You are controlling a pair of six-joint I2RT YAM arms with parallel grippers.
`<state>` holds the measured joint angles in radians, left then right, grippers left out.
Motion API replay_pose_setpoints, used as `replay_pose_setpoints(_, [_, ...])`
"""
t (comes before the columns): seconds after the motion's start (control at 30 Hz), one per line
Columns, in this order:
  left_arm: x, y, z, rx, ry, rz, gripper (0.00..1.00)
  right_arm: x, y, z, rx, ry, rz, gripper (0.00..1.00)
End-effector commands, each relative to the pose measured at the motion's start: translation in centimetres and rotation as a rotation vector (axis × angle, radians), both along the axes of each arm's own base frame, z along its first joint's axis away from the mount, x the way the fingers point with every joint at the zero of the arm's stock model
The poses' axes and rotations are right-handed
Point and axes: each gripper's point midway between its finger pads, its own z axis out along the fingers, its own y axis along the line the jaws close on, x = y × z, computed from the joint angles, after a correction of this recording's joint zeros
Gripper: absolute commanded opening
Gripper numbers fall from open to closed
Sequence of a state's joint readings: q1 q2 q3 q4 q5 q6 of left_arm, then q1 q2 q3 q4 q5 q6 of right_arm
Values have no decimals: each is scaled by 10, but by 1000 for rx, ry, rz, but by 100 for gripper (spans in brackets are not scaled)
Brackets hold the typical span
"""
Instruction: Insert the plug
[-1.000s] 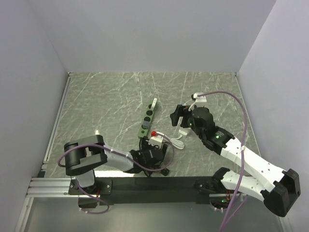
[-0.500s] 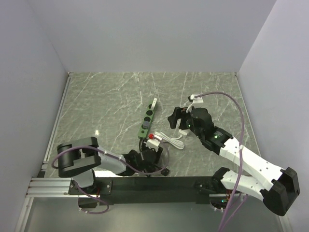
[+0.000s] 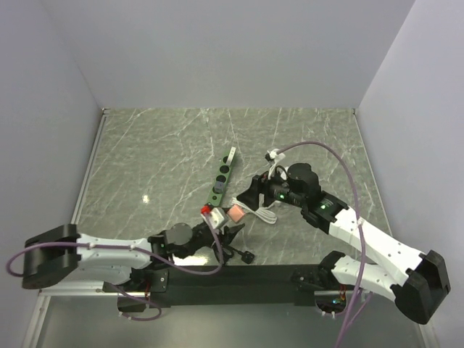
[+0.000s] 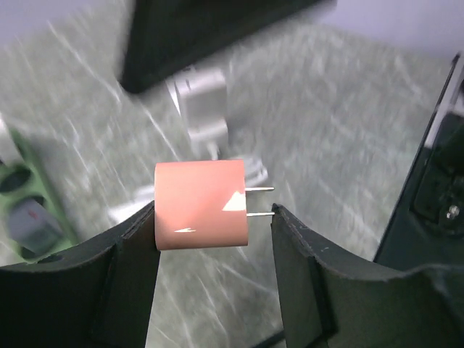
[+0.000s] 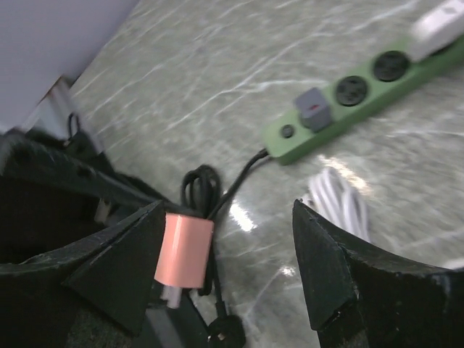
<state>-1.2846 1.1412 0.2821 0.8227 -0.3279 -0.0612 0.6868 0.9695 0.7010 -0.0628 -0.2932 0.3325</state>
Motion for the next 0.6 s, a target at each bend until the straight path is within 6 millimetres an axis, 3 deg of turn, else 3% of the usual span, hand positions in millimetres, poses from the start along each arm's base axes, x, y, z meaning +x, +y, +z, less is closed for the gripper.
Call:
replay_pose_setpoints(0.0, [-4,12,24,-29,-114,-21,3,-25,25,12,79,-27,231,77])
replay_pose_setpoints(0.03, [-2,19,35,-50,-134,-1,3,-29,29,11,88,-18,267,76])
replay_pose_setpoints(0.17, [-2,30,42,-58,-161,16,2,-37,41,7,92,3,339,75])
replay_pose_setpoints(0.5, [8,34,38,-33,-189,69,1,-60,65,5,129,36,509,71])
replay_pose_setpoints(0.57, [12,36,39,-36,-195,99,2,-60,68,3,129,42,519,54])
